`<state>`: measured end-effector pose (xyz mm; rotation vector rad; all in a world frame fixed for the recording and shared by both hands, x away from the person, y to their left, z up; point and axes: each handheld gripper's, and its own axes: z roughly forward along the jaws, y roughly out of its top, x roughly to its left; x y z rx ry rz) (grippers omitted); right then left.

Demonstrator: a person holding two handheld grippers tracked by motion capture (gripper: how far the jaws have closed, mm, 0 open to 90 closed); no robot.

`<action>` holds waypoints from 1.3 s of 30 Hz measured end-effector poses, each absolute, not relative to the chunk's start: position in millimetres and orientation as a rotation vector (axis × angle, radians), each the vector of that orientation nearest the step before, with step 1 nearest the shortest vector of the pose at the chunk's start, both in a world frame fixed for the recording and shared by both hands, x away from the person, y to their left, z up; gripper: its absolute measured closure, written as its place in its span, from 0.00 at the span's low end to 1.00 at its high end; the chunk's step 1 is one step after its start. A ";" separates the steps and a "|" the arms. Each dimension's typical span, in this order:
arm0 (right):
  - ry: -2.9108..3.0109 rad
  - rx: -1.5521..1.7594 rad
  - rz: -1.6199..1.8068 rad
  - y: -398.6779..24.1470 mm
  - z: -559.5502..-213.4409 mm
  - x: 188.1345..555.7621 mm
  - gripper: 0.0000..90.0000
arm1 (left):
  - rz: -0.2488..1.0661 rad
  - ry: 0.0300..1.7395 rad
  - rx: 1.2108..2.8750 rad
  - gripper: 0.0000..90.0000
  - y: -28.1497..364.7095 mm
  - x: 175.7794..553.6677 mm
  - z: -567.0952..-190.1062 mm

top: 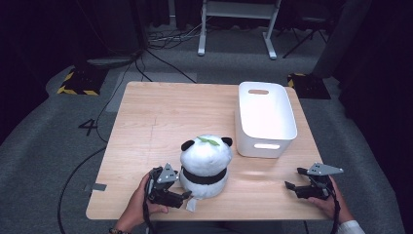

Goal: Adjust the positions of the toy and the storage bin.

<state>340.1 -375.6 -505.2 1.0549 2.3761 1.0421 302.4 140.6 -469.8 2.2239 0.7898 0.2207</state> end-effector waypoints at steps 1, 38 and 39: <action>2.376 1.055 1.042 -375.6 -505.2 340.1 0.20 | 0.211 0.794 2.216 0.17 140.2 304.2 -470.6; 2.376 1.054 1.042 -375.6 -505.2 340.1 0.20 | 0.378 0.902 2.112 0.25 132.8 345.1 -466.0; 2.376 1.055 1.042 -375.6 -505.2 340.1 0.20 | 0.379 0.873 2.112 0.24 130.8 339.0 -462.9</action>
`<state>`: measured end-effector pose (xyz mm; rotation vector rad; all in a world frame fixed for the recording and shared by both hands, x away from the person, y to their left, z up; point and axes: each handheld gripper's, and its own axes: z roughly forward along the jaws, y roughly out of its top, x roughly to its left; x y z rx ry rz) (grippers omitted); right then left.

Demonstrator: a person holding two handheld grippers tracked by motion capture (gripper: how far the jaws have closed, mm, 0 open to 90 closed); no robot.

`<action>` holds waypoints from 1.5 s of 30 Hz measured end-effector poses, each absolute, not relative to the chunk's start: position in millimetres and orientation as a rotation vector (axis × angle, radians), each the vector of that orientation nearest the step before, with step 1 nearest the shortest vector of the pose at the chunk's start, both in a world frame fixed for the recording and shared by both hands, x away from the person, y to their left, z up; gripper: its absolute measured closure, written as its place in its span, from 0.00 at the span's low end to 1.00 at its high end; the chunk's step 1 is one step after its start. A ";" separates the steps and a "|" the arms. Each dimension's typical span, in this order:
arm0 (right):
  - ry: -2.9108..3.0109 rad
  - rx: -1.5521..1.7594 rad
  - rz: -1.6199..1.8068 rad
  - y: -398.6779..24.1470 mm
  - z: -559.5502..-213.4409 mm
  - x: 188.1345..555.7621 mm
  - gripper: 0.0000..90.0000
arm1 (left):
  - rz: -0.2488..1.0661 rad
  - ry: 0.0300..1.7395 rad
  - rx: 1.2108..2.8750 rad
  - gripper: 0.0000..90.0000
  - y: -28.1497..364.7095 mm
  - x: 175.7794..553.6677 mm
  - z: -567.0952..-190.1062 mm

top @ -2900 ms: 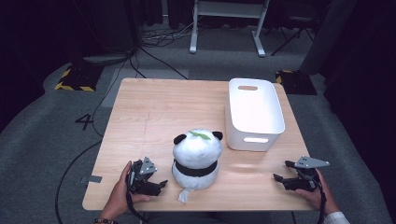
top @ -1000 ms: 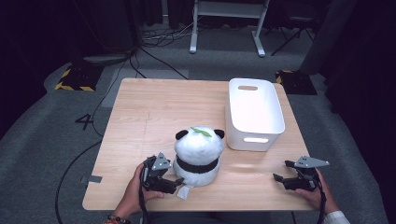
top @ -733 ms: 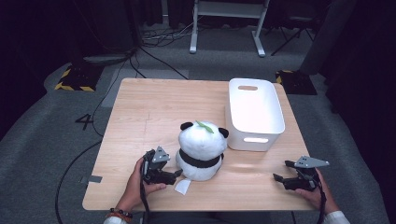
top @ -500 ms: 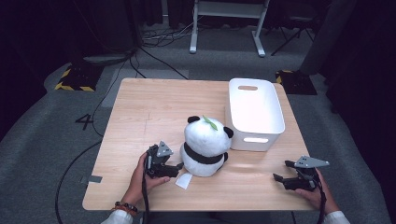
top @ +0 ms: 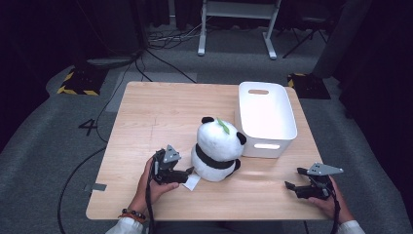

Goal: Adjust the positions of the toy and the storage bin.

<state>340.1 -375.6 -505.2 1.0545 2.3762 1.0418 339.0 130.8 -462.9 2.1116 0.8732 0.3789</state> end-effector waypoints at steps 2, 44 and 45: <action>2.376 1.055 1.042 -375.6 -505.2 340.1 0.20 | 0.375 0.838 2.105 0.22 127.0 331.1 -458.3; 2.376 1.055 1.042 -375.6 -505.2 340.1 0.20 | 0.486 0.845 2.123 0.91 82.5 370.3 -476.7; 2.376 1.055 1.042 -375.6 -505.2 340.1 0.20 | 0.480 0.846 2.125 0.96 82.8 372.2 -477.3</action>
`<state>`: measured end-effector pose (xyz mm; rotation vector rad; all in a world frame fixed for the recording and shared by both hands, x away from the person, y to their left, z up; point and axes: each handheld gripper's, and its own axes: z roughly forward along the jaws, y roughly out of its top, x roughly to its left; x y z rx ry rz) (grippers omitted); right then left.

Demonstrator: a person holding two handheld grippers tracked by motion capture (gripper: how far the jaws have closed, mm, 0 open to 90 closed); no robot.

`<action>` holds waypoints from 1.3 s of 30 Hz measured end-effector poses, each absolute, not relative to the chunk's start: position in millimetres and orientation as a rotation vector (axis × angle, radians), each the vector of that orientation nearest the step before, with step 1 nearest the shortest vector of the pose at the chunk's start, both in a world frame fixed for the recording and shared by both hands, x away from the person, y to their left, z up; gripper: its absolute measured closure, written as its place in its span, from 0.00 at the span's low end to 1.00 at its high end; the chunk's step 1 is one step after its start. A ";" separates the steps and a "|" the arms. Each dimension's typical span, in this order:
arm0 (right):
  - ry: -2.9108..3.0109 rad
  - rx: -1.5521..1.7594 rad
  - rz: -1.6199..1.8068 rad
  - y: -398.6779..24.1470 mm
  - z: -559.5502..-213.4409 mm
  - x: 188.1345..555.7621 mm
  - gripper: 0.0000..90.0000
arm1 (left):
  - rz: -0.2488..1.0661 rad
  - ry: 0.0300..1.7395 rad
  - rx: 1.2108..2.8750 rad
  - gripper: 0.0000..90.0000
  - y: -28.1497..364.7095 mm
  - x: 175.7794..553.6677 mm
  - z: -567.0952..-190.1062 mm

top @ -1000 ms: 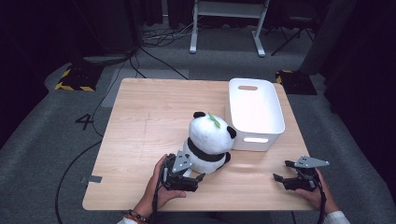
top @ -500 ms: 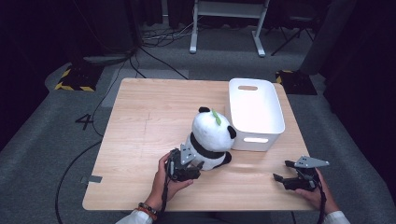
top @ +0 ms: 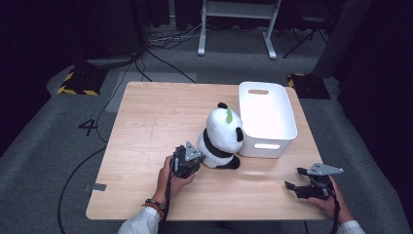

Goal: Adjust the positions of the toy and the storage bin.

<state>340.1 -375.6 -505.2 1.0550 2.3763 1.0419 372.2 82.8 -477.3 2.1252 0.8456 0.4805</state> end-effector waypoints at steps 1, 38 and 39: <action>2.376 1.055 1.042 -375.6 -505.2 340.1 0.20 | 0.476 0.842 2.128 0.99 83.4 374.1 -477.9; 2.376 1.054 1.042 -375.6 -505.2 340.1 0.20 | 0.509 0.806 1.898 0.18 44.3 357.0 -436.6; 2.376 1.054 1.042 -375.6 -505.2 340.1 0.20 | 0.505 0.811 1.890 0.18 43.6 358.8 -436.1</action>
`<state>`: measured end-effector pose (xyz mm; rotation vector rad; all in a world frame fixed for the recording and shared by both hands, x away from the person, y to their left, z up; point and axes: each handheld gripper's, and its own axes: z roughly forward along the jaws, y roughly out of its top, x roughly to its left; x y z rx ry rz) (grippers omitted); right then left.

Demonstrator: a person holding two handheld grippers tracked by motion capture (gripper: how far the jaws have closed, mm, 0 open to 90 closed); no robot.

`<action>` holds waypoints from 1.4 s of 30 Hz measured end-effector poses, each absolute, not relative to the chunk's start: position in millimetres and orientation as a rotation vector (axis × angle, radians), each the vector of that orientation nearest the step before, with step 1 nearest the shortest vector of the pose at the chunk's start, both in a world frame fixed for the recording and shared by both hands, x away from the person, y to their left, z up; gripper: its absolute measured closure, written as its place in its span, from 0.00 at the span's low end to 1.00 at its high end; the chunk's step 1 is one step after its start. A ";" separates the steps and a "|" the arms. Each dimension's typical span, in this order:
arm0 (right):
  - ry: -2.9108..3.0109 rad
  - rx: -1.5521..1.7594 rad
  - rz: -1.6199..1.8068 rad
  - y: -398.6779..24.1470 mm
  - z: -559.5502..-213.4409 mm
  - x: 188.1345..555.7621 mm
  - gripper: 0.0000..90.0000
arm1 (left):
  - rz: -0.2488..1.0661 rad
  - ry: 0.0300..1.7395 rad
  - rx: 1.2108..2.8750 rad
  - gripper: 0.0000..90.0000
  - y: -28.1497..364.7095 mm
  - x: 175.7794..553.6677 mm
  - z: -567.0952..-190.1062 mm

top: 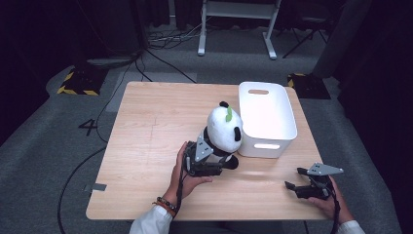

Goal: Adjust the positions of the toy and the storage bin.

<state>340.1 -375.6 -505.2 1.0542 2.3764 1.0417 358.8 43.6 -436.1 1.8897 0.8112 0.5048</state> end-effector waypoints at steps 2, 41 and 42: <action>2.376 1.055 1.042 -375.6 -505.2 340.1 0.20 | 0.508 0.835 1.875 0.18 40.9 362.4 -436.0; 2.375 1.053 1.041 -375.7 -505.2 340.2 0.20 | 0.628 0.851 1.787 0.21 39.2 372.2 -433.0; 2.375 1.053 1.041 -375.7 -505.2 340.2 0.20 | 0.630 0.847 1.779 0.19 37.9 370.5 -430.7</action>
